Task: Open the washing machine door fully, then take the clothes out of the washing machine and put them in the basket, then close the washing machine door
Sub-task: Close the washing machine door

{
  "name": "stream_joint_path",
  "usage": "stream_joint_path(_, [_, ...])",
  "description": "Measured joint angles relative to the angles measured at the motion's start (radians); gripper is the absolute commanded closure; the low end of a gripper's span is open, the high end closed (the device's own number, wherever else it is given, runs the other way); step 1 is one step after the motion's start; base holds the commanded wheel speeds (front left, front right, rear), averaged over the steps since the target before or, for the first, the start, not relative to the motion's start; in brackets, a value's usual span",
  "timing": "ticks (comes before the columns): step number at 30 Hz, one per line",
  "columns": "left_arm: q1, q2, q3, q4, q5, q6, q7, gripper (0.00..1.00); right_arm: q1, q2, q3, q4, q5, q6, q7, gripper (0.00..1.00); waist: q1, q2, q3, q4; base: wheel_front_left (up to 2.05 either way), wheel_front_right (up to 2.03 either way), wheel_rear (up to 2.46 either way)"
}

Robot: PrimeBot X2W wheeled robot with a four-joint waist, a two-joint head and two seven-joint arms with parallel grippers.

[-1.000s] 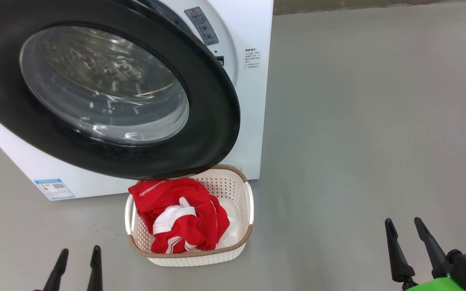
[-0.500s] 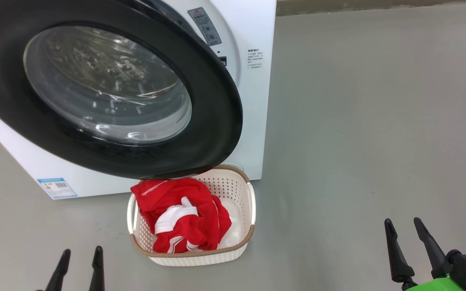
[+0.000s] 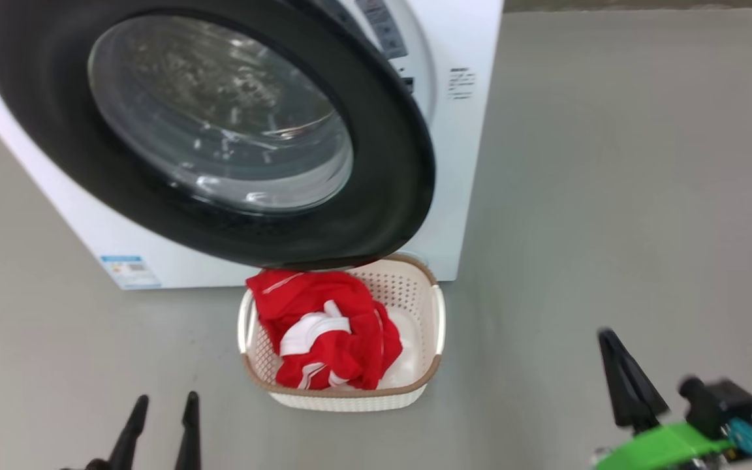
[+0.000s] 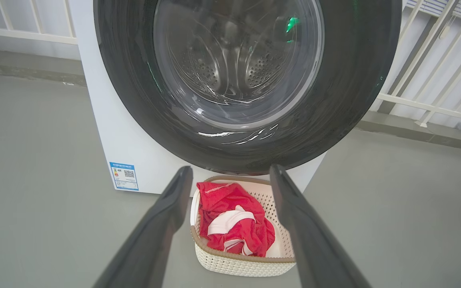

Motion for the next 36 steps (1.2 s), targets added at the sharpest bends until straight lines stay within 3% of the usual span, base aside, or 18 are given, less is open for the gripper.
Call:
stream_joint_path(18, [-0.102,-0.018,-0.103,-0.002,-0.049,0.0,0.0,0.0,-0.392,-0.056,0.144,0.066,0.0,0.0,0.0,1.0,0.0,0.0,0.116,0.143,0.0,0.0,0.0])
stream_joint_path(36, [-0.196,-0.022,-0.181,-0.021,-0.109,0.0,0.0,0.0,-0.61,-0.108,0.197,0.135,0.009,0.0,0.0,1.0,0.0001,0.0,0.262,0.244,0.0,0.0,0.0])
